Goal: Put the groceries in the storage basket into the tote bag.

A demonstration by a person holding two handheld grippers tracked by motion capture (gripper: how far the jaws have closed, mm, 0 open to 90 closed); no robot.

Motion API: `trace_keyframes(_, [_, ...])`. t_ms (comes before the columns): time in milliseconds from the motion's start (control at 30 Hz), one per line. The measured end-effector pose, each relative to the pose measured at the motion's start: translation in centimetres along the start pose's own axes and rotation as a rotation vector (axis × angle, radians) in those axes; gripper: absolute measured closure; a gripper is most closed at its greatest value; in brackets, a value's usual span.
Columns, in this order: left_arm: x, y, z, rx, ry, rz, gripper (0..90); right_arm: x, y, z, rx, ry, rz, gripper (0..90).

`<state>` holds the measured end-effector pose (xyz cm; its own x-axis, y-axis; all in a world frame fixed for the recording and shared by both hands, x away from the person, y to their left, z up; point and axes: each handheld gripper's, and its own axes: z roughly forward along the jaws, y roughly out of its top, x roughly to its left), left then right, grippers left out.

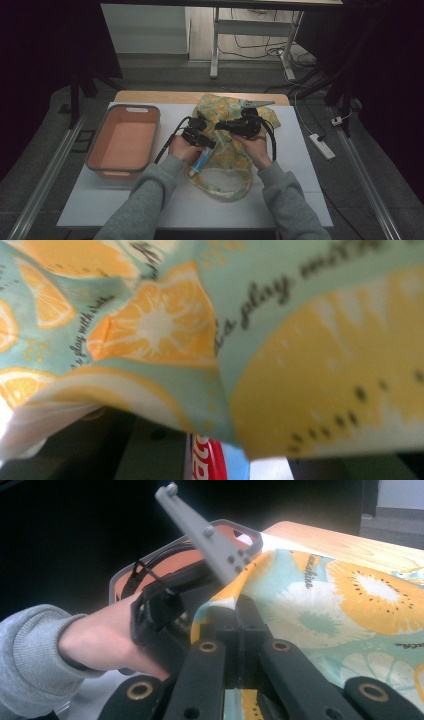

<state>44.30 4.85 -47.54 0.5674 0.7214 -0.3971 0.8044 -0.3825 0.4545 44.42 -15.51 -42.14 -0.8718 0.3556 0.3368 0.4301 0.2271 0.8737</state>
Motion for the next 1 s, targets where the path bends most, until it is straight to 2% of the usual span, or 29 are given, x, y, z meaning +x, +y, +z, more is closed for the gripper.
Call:
trace_keyframes(67, [0.1,0.1,0.3,-0.017,-0.014,-0.018,74.1,0.0,0.0,0.0,0.001,-0.004,-0.002,89.5])
trace_keyframes(100, [0.2,0.2,0.5,-0.004,-0.018,-0.007,74.1,0.0,0.0,0.0,0.001,-0.006,-0.002,89.5])
trace_keyframes(167, [0.0,0.3,1.2,-0.015,-0.021,-0.032,74.0,-0.2,-0.1,-0.1,0.003,-0.009,0.001,89.5])
trace_keyframes(267, [0.0,0.6,2.1,0.008,0.0,-0.001,73.6,-0.5,-0.2,-0.2,0.002,-0.016,0.009,89.5])
trace_keyframes(333, [0.0,0.5,2.6,-0.001,0.008,-0.003,72.7,-0.7,-0.3,-0.3,0.002,-0.021,0.01,89.5])
trace_keyframes(367, [-0.2,0.4,3.0,-0.021,0.013,-0.028,72.0,-0.8,-0.4,-0.4,0.004,-0.024,0.013,89.5])
trace_keyframes(400, [0.0,0.4,3.0,0.004,0.013,0.002,71.1,-1.0,-0.4,-0.5,0.005,-0.029,0.012,89.5])
trace_keyframes(433, [0.0,0.3,3.0,-0.036,-0.006,-0.013,70.0,-1.0,-0.5,-0.5,0.004,-0.032,0.015,89.5])
trace_keyframes(500, [0.0,0.2,2.7,-0.07,-0.033,-0.027,68.2,-1.3,-0.6,-0.6,0.0,-0.035,0.021,89.5])
trace_keyframes(633, [-0.1,0.0,2.8,-0.036,-0.017,0.016,61.3,-1.7,-0.7,-0.8,-0.004,-0.043,0.028,89.5])
trace_keyframes(733, [-0.2,-0.4,2.8,-0.046,-0.025,0.019,53.1,-1.8,-0.8,-0.9,-0.004,-0.049,0.032,89.5])
trace_keyframes(800, [-0.3,-0.6,2.6,-0.043,-0.023,0.033,50.7,-1.9,-0.8,-0.9,-0.003,-0.05,0.031,89.5])
trace_keyframes(1000, [-0.7,-1.7,0.7,-0.058,-0.02,0.088,46.7,-2.1,-1.0,-1.1,0.002,-0.062,0.031,89.5])
